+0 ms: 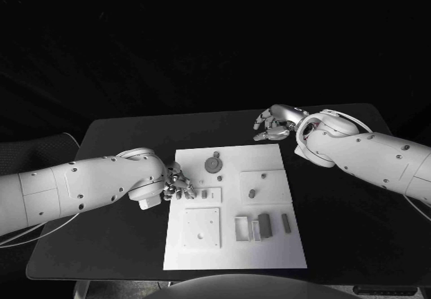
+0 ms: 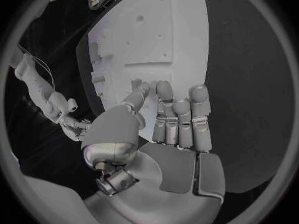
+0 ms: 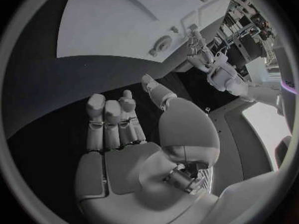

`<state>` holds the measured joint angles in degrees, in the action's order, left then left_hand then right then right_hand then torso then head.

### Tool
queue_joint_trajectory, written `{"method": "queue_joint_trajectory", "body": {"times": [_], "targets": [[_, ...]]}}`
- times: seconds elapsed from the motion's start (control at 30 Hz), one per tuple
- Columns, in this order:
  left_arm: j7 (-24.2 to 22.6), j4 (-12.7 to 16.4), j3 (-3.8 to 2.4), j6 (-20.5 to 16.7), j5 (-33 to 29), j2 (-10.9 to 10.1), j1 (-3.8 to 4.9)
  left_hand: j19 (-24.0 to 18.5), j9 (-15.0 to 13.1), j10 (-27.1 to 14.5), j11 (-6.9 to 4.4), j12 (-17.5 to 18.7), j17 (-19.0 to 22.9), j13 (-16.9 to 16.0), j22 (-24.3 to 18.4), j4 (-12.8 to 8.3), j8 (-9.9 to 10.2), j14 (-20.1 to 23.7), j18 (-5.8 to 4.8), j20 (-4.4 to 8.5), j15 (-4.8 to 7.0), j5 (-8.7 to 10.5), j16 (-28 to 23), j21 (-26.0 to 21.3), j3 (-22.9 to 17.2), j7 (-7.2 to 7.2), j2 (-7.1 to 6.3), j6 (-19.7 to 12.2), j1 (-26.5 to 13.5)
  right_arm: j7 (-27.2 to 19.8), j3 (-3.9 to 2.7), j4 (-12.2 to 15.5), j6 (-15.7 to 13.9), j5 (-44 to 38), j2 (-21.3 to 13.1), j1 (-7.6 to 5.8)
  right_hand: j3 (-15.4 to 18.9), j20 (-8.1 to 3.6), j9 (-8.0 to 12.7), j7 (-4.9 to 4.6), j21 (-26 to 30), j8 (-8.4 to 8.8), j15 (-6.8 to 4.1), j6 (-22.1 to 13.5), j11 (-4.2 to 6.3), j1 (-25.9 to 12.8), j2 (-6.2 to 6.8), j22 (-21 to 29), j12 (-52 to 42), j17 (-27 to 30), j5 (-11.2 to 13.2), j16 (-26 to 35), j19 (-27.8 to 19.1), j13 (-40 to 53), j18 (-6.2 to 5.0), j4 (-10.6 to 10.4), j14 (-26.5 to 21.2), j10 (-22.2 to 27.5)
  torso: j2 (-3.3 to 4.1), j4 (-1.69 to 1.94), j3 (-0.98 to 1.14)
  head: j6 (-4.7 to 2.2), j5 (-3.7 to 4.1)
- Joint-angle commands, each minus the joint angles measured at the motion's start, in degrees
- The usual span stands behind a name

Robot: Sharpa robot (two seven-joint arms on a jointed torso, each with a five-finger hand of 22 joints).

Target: Assemble the parts on the task board

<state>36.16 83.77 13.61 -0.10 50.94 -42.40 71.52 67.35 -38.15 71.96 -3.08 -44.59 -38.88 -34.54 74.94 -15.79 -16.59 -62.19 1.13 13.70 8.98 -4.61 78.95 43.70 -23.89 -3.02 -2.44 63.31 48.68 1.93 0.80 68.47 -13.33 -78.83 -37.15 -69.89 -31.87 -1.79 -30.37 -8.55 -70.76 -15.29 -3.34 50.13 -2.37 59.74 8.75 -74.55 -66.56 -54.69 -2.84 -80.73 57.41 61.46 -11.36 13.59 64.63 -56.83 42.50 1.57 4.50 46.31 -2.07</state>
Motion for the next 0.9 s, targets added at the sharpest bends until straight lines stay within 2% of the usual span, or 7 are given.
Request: {"method": "queue_joint_trajectory", "body": {"times": [0.03, 0.17, 0.23, 0.5, 0.67, 0.9], "targets": [[-0.57, 0.06, -0.02, 0.61, -0.11, 0.11, -0.01, 0.15, 0.13, -0.22, -0.15, -0.27, 0.08, 0.09, 0.55, 0.33, 0.12, 0.13, 2.48, 0.62, 0.20, 0.04, 0.20, -0.17, 0.52, -0.04, -0.61, 0.20, -0.79, -0.28, -0.02, 0.02, 0.74, 0.12, 0.00, 0.02, 0.10, -0.42, 0.03, -0.30, 0.24, 0.24, -0.32, 0.01, -0.07, -0.49, 0.12, 0.04, -0.20, 0.09, 0.04, 0.28, 0.11, -0.08, -3.64, -0.32, 0.10, 0.58, -0.02, -0.05, 0.08, 0.02, -0.03], [-0.79, -0.04, -0.02, 0.19, -1.06, 0.04, -0.01, 0.15, 0.33, -0.25, -0.17, -0.27, 0.18, 0.17, 0.44, 1.42, 0.17, 0.15, 2.52, 0.71, 0.24, 0.93, 0.18, -0.32, 0.70, -0.01, -1.24, 0.22, -2.00, -0.29, -0.02, -0.03, 0.77, 0.12, 0.03, 0.02, 0.10, -0.42, 0.03, -0.30, 0.25, 0.24, -0.31, 0.01, -0.07, -0.48, 0.12, 0.04, -0.20, 0.09, 0.04, 0.28, 0.11, -0.09, -3.64, -0.33, 0.10, 0.58, -0.02, -0.05, 0.10, 0.02, -0.02], [-0.96, -0.05, -0.02, -0.04, -1.26, 0.01, -0.01, 0.13, 0.43, -0.26, -0.18, -0.28, 0.23, 0.21, 0.39, 2.33, 0.18, 0.17, 2.54, 0.75, 0.24, 1.66, 0.19, -0.42, 1.06, -0.01, -2.30, 0.22, -3.18, -0.32, -0.02, -0.08, 0.76, 0.12, 0.06, 0.06, 0.09, -0.42, 0.03, -0.30, 0.25, 0.24, -0.31, 0.01, -0.07, -0.48, 0.12, 0.04, -0.21, 0.09, 0.04, 0.28, 0.11, -0.09, -3.64, -0.34, 0.10, 0.59, -0.02, -0.04, 0.10, 0.02, -0.02], [-1.20, -0.13, -0.02, -0.37, -1.85, 0.11, -0.01, 0.14, 0.43, -0.28, -0.25, -0.32, 0.23, 0.22, 0.33, 4.21, 0.12, 0.24, 2.70, 0.87, 0.31, 1.81, 0.30, -0.54, 1.12, 0.04, -4.43, 0.17, -5.06, -0.36, -0.02, -0.14, 0.77, 0.13, 0.15, 0.16, 0.09, -0.42, 0.03, -0.30, 0.25, 0.24, -0.31, 0.00, -0.08, -0.48, 0.13, 0.04, -0.22, 0.09, 0.04, 0.28, 0.11, -0.11, -3.64, -0.36, 0.09, 0.59, -0.01, -0.06, 0.09, -0.01, -0.01], [-1.68, -0.07, -0.02, -1.17, -2.02, 0.13, -0.01, 0.15, 0.39, -0.27, -0.26, -0.36, 0.22, 0.20, 0.32, 4.85, 0.06, 0.27, 2.75, 0.90, 0.33, 1.83, 0.36, -0.57, 0.95, 0.06, -5.07, 0.16, -5.55, -0.37, -0.02, -0.17, 0.79, 0.13, 0.13, 0.16, 0.08, -0.42, 0.03, -0.30, 0.25, 0.24, -0.31, 0.00, -0.08, -0.48, 0.12, 0.04, -0.22, 0.09, 0.04, 0.28, 0.11, -0.11, -3.64, -0.37, 0.09, 0.60, -0.01, -0.04, 0.07, 0.05, 0.07], [-1.81, 0.07, -0.03, -1.56, -2.00, -0.03, -0.01, 0.27, 0.29, -0.14, -0.35, -0.47, 0.17, 0.15, 0.37, 5.14, -0.10, 0.19, 2.83, 0.97, 0.41, 1.83, 0.50, -0.49, 0.54, 0.15, -5.14, 0.32, -5.37, -0.37, -0.02, -0.19, 0.78, 0.13, 0.15, 0.22, 0.07, -0.42, 0.02, -0.30, 0.25, 0.25, -0.31, 0.00, -0.08, -0.46, 0.12, 0.04, -0.24, 0.09, 0.04, 0.28, 0.11, -0.12, -3.64, -0.38, 0.09, 0.60, -0.02, -0.04, 0.04, 0.07, 0.10]]}}
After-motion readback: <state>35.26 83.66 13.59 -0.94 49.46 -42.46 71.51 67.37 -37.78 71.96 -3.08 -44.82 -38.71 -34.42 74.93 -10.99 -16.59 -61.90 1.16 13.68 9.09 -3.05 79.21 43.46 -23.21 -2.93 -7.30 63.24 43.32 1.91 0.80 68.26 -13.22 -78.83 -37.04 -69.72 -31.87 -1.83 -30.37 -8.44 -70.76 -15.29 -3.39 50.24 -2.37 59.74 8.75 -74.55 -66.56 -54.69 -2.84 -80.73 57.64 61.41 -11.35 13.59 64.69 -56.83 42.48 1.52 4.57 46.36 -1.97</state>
